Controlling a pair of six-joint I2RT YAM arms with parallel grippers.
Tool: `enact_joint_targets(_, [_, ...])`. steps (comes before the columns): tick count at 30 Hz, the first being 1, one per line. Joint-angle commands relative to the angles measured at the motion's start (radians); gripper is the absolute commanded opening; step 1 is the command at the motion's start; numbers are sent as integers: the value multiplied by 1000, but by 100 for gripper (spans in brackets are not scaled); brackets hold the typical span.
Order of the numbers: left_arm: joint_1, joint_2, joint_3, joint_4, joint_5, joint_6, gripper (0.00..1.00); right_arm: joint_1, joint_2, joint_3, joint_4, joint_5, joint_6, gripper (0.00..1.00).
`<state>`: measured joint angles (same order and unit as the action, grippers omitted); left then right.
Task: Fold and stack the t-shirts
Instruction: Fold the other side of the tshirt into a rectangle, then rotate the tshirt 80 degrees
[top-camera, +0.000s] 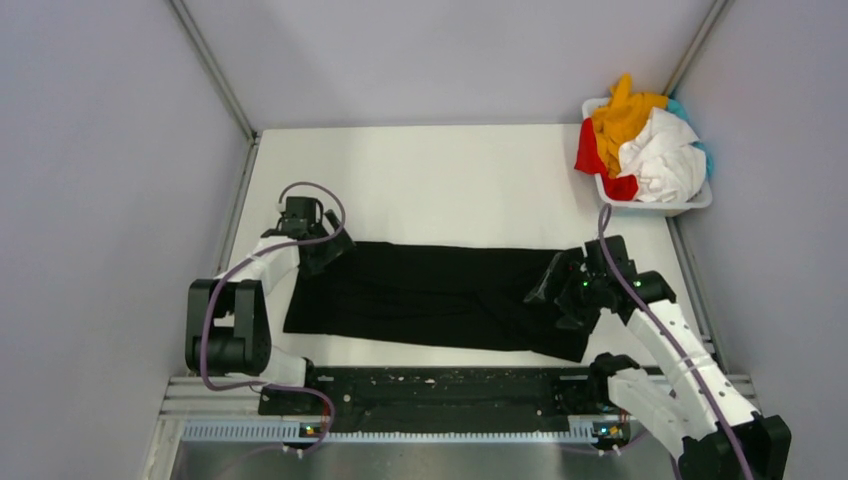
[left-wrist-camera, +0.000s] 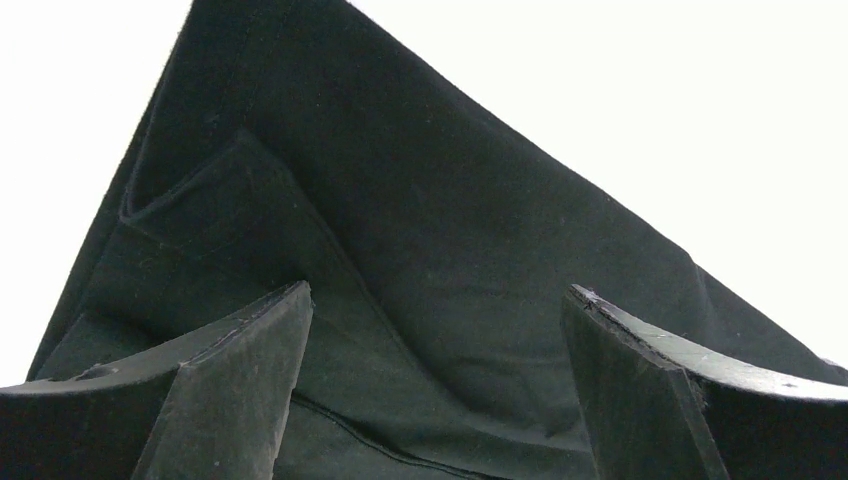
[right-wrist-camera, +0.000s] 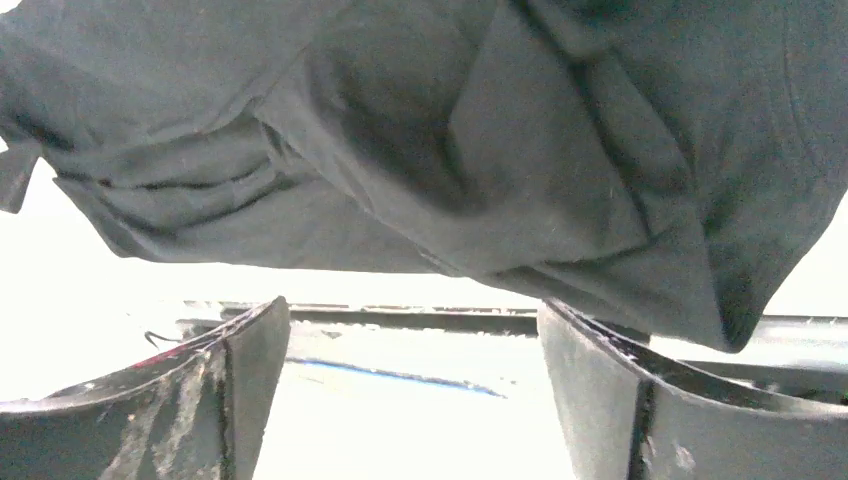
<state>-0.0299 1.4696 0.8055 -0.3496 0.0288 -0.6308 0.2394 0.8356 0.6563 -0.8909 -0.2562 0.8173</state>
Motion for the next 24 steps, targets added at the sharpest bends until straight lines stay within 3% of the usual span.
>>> enact_joint_targets(1, [-1,-40,7,-1,-49,-10,99,-2,-12,69,-117,-1,38,98])
enact_joint_targets(6, [1,-20,27,-16,-51,-10,99,0,32,171,-77,153,-63,99])
enact_joint_targets(9, [0,1,51,-16,-35,-6,99,-1,98,144,73,108,-121,99])
enact_joint_targets(15, [1,37,63,0,28,-2,99,-2,300,24,406,51,-123,99])
enact_joint_targets(24, [0,88,47,-17,39,-43,99,-21,699,96,622,169,-176,99])
